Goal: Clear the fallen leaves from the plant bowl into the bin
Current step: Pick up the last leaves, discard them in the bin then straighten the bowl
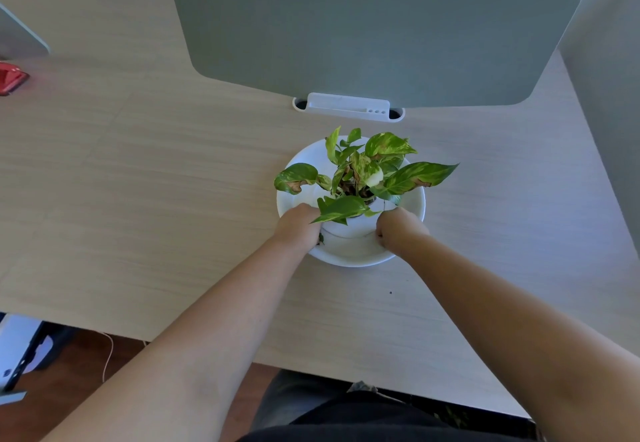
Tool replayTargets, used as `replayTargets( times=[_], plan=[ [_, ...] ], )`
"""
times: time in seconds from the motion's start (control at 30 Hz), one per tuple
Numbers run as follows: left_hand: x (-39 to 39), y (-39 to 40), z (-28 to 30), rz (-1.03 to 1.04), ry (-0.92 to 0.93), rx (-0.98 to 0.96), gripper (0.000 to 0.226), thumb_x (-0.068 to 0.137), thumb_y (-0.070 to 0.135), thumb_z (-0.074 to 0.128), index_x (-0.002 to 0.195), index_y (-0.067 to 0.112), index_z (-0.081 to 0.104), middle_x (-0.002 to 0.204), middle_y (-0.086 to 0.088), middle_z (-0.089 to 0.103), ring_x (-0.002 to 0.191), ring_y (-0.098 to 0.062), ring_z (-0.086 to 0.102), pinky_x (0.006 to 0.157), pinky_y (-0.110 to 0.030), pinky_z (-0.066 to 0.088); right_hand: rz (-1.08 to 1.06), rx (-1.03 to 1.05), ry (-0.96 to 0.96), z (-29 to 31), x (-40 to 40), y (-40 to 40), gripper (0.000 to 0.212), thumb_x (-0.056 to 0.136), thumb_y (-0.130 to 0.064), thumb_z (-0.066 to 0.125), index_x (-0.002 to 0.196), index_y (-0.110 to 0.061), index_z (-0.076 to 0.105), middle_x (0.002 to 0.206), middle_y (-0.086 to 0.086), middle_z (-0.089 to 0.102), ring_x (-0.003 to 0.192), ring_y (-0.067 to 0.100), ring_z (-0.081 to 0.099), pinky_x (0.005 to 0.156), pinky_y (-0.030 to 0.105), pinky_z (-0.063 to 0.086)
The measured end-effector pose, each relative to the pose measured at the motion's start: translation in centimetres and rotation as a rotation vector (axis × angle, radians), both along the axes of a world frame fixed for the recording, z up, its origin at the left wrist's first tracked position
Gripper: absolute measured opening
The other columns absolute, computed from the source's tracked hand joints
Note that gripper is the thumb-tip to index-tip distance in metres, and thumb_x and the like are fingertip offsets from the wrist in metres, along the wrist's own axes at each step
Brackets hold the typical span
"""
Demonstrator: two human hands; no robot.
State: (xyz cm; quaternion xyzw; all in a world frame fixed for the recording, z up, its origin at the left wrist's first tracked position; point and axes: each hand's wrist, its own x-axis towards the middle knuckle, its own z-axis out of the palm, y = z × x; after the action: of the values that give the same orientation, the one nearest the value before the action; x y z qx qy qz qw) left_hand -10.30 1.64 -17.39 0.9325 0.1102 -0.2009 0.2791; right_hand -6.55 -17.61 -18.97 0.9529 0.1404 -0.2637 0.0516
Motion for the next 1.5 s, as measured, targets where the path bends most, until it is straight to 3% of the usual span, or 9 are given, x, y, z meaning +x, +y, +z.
replayTargets(
  times=[0.33,0.47,0.6,0.77,0.9,1.07,1.2,1.37,1.5],
  plan=[
    [0.0,0.9,0.7,0.028,0.028,-0.159,0.030,0.073,0.025,0.042,0.074,0.006,0.066,0.079,-0.010,0.065,0.077,-0.029,0.059,0.071,-0.032,0.045,-0.026,0.168,-0.007,0.4,0.5,-1.5,0.025,0.085,-0.012,0.051,0.096,-0.011,0.074,0.096,0.002,0.071,0.089,0.022,0.061,0.072,0.032,0.053],
    [0.5,1.8,0.3,-0.190,-0.030,-0.047,0.017,0.079,0.001,0.057,0.084,0.005,0.073,0.094,-0.013,0.072,0.092,-0.031,0.065,0.077,-0.033,0.051,-0.233,0.425,-0.041,1.6,0.8,-2.6,0.021,0.083,-0.012,0.062,0.099,-0.014,0.076,0.100,0.001,0.073,0.093,0.018,0.063,0.072,0.024,0.046],
    [0.8,2.4,0.4,-0.214,-0.146,-0.036,0.007,0.076,0.007,0.067,0.074,0.001,0.064,0.073,-0.009,0.066,0.079,-0.031,0.063,0.061,-0.030,0.040,-0.360,0.559,-0.063,2.2,0.3,-2.9,0.019,0.082,-0.015,0.067,0.097,-0.016,0.078,0.097,-0.001,0.073,0.089,0.015,0.061,0.076,0.026,0.049],
    [0.5,3.5,1.4,-0.061,-0.196,-0.173,0.017,0.077,0.006,0.075,0.070,0.015,0.062,0.065,0.017,0.055,0.063,-0.001,0.051,0.056,-0.003,0.035,-0.535,0.725,-0.044,2.3,-1.1,-3.3,0.013,0.080,-0.015,0.072,0.091,-0.016,0.078,0.081,-0.007,0.067,0.075,0.004,0.057,0.067,0.019,0.042],
    [0.3,4.3,1.1,0.015,-0.189,-0.142,0.012,0.074,0.006,0.073,0.075,0.017,0.071,0.077,0.007,0.067,0.074,-0.007,0.058,0.061,-0.009,0.038,-0.594,0.785,-0.037,2.0,-1.9,-3.1,0.013,0.079,-0.016,0.074,0.092,-0.016,0.078,0.071,-0.014,0.063,0.068,-0.003,0.053,0.060,0.013,0.040],
    [-0.2,3.3,2.3,0.015,-0.181,-0.142,0.023,0.075,0.011,0.074,0.062,0.023,0.059,0.066,0.013,0.059,0.061,-0.001,0.049,0.053,-0.012,0.031,-0.776,0.989,0.024,2.1,-2.7,-3.0,0.008,0.077,-0.015,0.076,0.084,-0.017,0.077,0.076,-0.007,0.072,0.073,0.003,0.062,0.064,0.017,0.046],
    [-2.1,1.7,1.9,0.181,-0.087,-0.429,0.008,0.070,0.012,0.078,0.075,0.011,0.071,0.078,0.011,0.071,0.070,-0.006,0.060,0.063,-0.019,0.045,-1.055,1.293,0.109,1.7,-3.8,-4.4,0.013,0.072,-0.008,0.080,0.084,-0.009,0.077,0.082,0.007,0.075,0.082,0.017,0.068,0.080,0.027,0.051],
    [-5.0,-3.7,1.2,0.368,0.114,-0.836,0.018,0.071,-0.006,0.077,0.074,0.010,0.069,0.070,-0.001,0.070,0.068,-0.016,0.066,0.083,-0.027,0.052,-1.298,1.571,0.174,1.7,-6.7,-7.1,0.018,0.079,0.001,0.070,0.096,0.004,0.069,0.073,0.007,0.073,0.069,0.016,0.069,0.075,0.026,0.049],
    [-6.9,-9.0,0.8,0.276,0.295,-0.983,0.016,0.074,-0.008,0.074,0.075,0.007,0.067,0.063,0.001,0.071,0.055,-0.008,0.067,0.062,-0.014,0.051,-1.447,1.709,0.097,1.8,-11.0,-9.6,0.012,0.083,0.000,0.066,0.096,-0.001,0.066,0.068,0.002,0.070,0.068,0.015,0.066,0.067,0.022,0.050]
  ],
)
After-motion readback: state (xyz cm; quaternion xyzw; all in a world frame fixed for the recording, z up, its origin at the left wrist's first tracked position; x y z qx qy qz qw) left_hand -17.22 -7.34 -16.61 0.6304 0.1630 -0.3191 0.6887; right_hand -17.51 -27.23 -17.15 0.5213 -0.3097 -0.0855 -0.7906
